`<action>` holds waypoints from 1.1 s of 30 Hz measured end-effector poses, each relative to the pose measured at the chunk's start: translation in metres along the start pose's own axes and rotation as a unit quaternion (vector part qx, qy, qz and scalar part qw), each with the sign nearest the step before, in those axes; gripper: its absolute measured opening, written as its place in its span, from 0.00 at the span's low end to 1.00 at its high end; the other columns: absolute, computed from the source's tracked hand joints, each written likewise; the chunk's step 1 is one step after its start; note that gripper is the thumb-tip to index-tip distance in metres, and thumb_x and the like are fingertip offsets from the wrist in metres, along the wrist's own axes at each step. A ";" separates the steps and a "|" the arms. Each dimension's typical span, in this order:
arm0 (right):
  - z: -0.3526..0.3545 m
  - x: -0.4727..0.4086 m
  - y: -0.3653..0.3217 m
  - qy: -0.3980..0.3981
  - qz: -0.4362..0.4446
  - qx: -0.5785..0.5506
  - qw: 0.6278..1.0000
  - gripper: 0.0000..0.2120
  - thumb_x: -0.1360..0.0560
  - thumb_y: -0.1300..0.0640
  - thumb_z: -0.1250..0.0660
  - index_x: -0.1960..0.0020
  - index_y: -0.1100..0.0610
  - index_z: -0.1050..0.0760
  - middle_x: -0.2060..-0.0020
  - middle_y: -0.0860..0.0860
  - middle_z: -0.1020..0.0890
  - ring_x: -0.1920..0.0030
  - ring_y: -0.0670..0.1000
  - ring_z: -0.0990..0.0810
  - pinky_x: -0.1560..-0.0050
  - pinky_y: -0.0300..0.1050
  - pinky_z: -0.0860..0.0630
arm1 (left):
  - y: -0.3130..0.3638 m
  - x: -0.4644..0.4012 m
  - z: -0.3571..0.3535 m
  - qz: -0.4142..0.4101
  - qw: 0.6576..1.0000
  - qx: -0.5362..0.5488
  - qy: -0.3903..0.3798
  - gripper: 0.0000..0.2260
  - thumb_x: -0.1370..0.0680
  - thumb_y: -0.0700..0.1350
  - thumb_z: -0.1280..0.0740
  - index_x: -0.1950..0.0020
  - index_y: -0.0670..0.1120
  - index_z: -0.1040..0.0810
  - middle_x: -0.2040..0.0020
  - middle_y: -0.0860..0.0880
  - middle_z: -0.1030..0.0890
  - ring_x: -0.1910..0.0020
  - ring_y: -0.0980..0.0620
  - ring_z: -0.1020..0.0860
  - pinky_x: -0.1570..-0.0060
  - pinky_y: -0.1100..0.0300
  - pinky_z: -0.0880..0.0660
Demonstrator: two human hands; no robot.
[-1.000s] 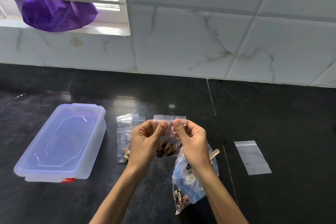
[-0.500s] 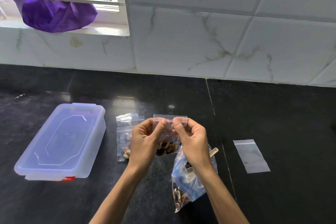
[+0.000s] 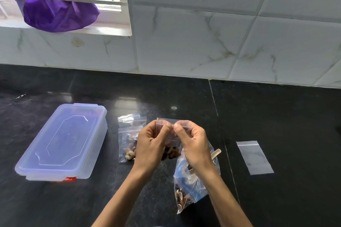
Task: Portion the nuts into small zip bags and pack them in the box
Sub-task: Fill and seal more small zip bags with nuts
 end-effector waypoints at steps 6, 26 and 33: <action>0.002 0.001 0.000 -0.007 0.006 0.005 1.000 0.06 0.22 0.57 0.35 0.52 0.58 0.21 0.62 0.49 0.16 0.58 0.46 0.16 0.58 0.38 0.21 | -0.002 -0.001 -0.001 0.013 1.000 -0.012 -0.020 0.07 0.24 0.43 0.35 0.54 0.40 0.20 0.60 0.46 0.16 0.60 0.52 0.17 0.60 0.64 0.22; 0.006 0.005 0.008 0.022 -0.051 -0.082 0.995 0.08 0.24 0.55 0.33 0.51 0.59 0.19 0.58 0.55 0.14 0.54 0.54 0.15 0.49 0.49 0.20 | 0.002 -0.001 0.002 0.030 0.999 0.042 -0.014 0.07 0.27 0.44 0.33 0.57 0.41 0.20 0.63 0.48 0.15 0.63 0.53 0.17 0.63 0.66 0.23; 0.005 0.005 0.004 0.040 -0.060 -0.125 0.990 0.07 0.21 0.61 0.38 0.57 0.58 0.24 0.62 0.54 0.15 0.56 0.54 0.15 0.54 0.46 0.20 | 0.005 0.000 -0.003 0.025 0.998 0.032 -0.038 0.11 0.29 0.47 0.33 0.56 0.40 0.21 0.62 0.47 0.15 0.61 0.50 0.16 0.61 0.64 0.22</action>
Point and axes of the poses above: each hand's wrist, its own x-axis away from the middle knuckle, its own z-axis out of the back of the hand, y = z × x, the point moved 7 cm from there along -x, towards the middle knuckle
